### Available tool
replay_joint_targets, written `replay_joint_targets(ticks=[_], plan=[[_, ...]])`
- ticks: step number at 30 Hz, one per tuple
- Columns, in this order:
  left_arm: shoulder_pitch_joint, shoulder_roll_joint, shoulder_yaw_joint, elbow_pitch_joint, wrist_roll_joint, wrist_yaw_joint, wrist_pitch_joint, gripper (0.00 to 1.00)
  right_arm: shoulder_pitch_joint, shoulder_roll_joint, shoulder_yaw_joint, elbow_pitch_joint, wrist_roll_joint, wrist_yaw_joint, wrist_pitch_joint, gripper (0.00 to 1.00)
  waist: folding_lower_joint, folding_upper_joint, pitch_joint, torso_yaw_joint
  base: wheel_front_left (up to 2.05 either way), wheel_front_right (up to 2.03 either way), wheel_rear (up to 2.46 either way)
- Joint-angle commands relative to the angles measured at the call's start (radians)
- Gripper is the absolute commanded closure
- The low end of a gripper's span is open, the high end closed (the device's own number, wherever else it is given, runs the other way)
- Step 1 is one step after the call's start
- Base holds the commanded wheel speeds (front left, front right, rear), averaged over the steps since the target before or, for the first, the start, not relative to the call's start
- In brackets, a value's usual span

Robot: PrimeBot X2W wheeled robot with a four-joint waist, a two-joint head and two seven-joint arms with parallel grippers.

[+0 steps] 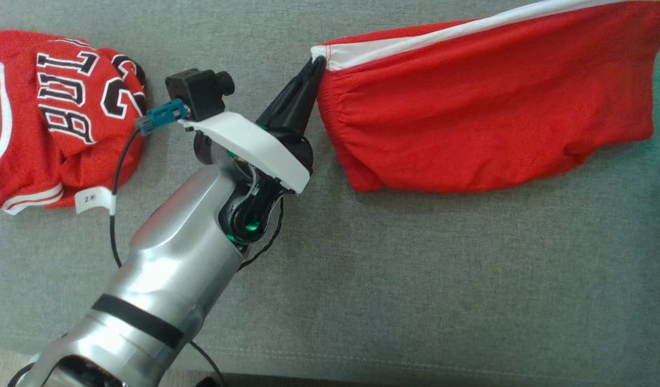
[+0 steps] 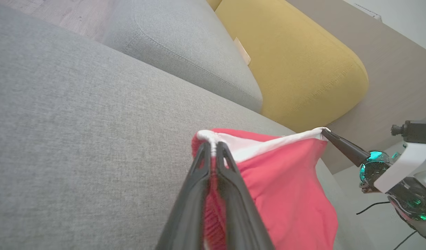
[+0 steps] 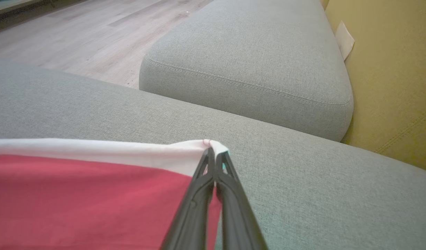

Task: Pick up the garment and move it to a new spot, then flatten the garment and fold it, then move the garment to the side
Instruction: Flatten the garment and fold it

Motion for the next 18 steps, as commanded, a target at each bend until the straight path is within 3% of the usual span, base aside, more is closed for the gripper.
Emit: replay_joint_targets(ticks=[1,6,9,15,18], plan=[[-0.037,0.018,0.018,-0.008,-0.005,0.001,-0.012,0.00,-0.014,-0.017,0.013,0.000,0.024,-0.001,-0.027,0.00,0.0000,0.0000,-0.006,0.003,0.00,0.00,0.00],[-0.021,0.026,0.017,0.002,0.027,0.001,-0.020,0.00,0.008,0.028,-0.009,0.041,0.140,-0.001,-0.095,0.00,0.0000,0.0000,-0.044,-0.004,0.00,0.00,0.00],[0.021,0.039,0.084,-0.038,0.101,0.007,-0.022,0.00,0.062,0.019,-0.016,0.037,0.173,-0.001,-0.132,0.00,0.0000,0.0000,-0.073,-0.010,0.00,0.00,0.00],[0.225,0.049,0.263,-0.238,0.398,0.107,-0.022,0.00,0.198,0.030,-0.058,0.022,0.191,-0.001,-0.145,0.00,0.0000,0.0000,-0.116,-0.030,0.00,0.00,0.00],[0.301,0.041,0.306,-0.314,0.494,0.133,-0.022,0.00,0.216,0.031,-0.066,0.033,0.166,-0.001,-0.152,0.00,0.0000,0.0000,-0.117,-0.026,0.00,0.00,0.00]])
